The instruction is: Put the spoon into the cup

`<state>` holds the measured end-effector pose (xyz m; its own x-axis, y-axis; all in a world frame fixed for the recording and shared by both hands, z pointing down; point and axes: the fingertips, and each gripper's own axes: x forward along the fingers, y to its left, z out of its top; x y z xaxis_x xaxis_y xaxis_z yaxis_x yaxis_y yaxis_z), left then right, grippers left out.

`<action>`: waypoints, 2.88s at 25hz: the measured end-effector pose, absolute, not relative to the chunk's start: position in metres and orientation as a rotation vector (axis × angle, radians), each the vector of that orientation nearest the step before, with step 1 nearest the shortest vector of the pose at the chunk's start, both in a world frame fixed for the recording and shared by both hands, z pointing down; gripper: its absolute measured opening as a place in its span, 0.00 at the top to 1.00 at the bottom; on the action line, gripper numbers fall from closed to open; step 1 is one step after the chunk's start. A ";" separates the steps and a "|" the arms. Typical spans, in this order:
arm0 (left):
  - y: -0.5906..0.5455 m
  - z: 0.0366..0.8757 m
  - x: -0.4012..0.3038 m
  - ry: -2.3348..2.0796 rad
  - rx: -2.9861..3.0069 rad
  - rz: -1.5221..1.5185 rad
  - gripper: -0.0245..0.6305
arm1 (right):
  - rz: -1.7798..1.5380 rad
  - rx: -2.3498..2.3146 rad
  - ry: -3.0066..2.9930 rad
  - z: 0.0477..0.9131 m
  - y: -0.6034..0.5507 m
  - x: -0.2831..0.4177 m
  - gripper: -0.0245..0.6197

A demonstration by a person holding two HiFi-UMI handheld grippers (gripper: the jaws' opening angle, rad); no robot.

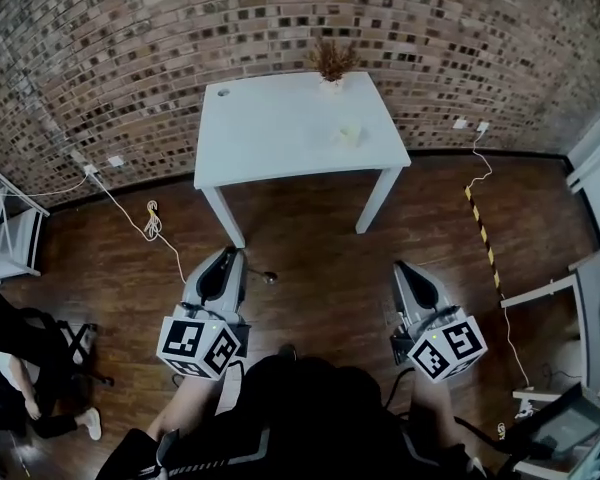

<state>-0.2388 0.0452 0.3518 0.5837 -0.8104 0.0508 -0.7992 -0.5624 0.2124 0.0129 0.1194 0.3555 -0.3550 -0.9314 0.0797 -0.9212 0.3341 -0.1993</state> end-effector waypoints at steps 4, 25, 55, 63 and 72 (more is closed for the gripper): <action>0.016 0.359 -0.215 -1.343 2.595 -0.033 0.90 | -0.326 -1.746 2.541 0.356 0.091 0.035 0.95; -0.069 0.370 -0.070 -1.608 2.406 -0.034 0.90 | -0.298 -1.477 2.717 0.351 -0.035 0.184 0.95; -0.306 0.378 -0.054 -1.440 2.481 -0.103 0.90 | -0.382 -1.649 2.695 0.382 -0.261 0.178 0.95; -0.359 0.382 -0.026 -1.522 2.431 -0.102 0.90 | -0.348 -1.531 2.783 0.380 -0.325 0.205 0.95; -0.411 0.406 0.016 -1.591 2.322 -0.124 0.90 | -0.389 -1.349 2.879 0.391 -0.375 0.226 0.95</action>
<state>0.0156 -0.4115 0.4063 0.3751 -0.9205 0.1092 -0.8924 -0.3267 0.3113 0.2260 -0.3751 0.3914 -0.6438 -0.7488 0.1575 -0.7638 0.6162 -0.1923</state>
